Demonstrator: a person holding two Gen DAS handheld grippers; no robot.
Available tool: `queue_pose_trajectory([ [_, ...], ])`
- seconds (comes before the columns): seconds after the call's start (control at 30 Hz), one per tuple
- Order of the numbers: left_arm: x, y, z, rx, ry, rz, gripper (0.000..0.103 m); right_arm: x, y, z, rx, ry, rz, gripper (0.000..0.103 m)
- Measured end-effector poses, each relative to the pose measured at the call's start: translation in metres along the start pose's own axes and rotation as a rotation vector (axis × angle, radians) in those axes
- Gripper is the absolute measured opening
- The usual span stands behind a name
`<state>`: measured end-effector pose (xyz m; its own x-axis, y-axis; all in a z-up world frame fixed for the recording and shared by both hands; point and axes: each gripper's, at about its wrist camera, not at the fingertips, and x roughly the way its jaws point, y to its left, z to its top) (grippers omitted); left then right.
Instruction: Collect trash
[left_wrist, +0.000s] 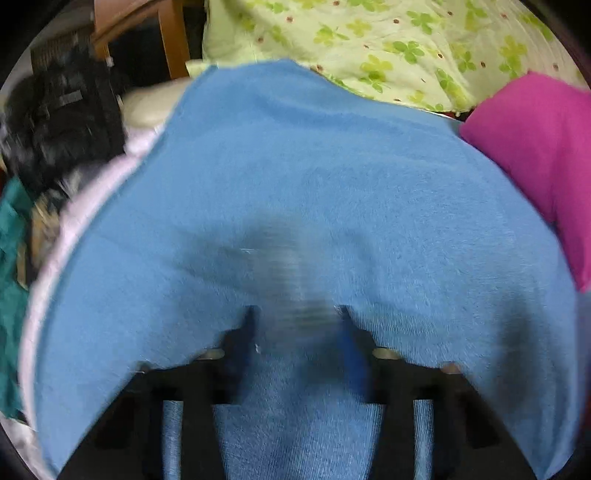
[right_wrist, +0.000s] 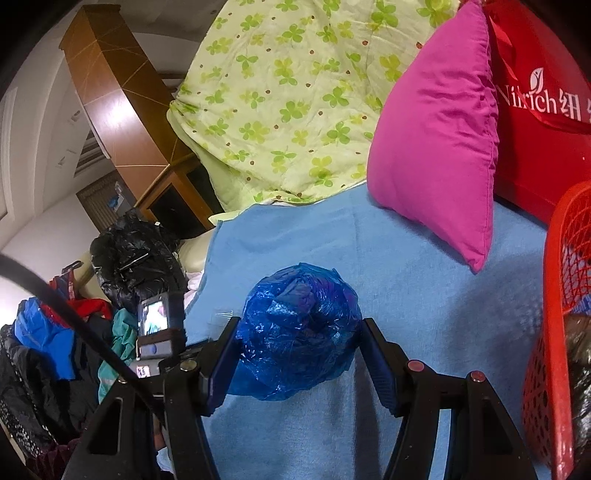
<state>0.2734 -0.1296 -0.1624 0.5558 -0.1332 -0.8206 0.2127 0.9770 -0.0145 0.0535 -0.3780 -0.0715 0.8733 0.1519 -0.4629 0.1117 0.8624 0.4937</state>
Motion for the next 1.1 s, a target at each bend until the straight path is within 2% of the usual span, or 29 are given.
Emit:
queue_pose_trajectory([
  [0.07,-0.005,0.007,-0.004,-0.021,-0.017,-0.050,0.038,-0.001,0.003,-0.001,-0.010,-0.003,0.006,0.066],
  [0.1,-0.009,0.008,-0.006,-0.016,-0.029,-0.068,0.033,-0.001,0.005,-0.001,-0.018,-0.006,0.007,0.066],
  [0.13,-0.014,0.008,-0.009,-0.004,-0.036,-0.088,0.022,-0.002,0.008,-0.002,-0.029,-0.010,0.006,0.066],
  [0.17,-0.018,0.009,-0.011,0.002,-0.036,-0.101,0.017,-0.003,0.010,-0.002,-0.040,-0.016,0.003,0.066],
  [0.4,-0.072,0.011,-0.035,0.042,-0.114,-0.221,0.017,-0.007,0.019,-0.006,-0.059,-0.035,-0.001,0.066],
  [0.63,-0.127,0.024,-0.059,0.092,-0.194,-0.287,0.017,-0.015,0.021,-0.008,-0.069,-0.055,-0.009,0.066],
  [0.83,-0.129,0.057,-0.068,0.053,-0.192,-0.241,0.021,-0.019,0.021,-0.011,-0.069,-0.059,-0.013,0.066],
  [0.93,-0.129,0.069,-0.071,0.038,-0.195,-0.271,0.020,-0.018,0.022,-0.011,-0.072,-0.051,-0.014,0.066],
  [1.03,-0.133,0.071,-0.077,0.079,-0.213,-0.275,0.020,-0.015,0.023,-0.012,-0.086,-0.042,-0.013,0.066],
  [1.1,-0.134,0.072,-0.083,0.086,-0.212,-0.306,0.020,-0.012,0.024,-0.011,-0.092,-0.032,-0.011,0.066],
])
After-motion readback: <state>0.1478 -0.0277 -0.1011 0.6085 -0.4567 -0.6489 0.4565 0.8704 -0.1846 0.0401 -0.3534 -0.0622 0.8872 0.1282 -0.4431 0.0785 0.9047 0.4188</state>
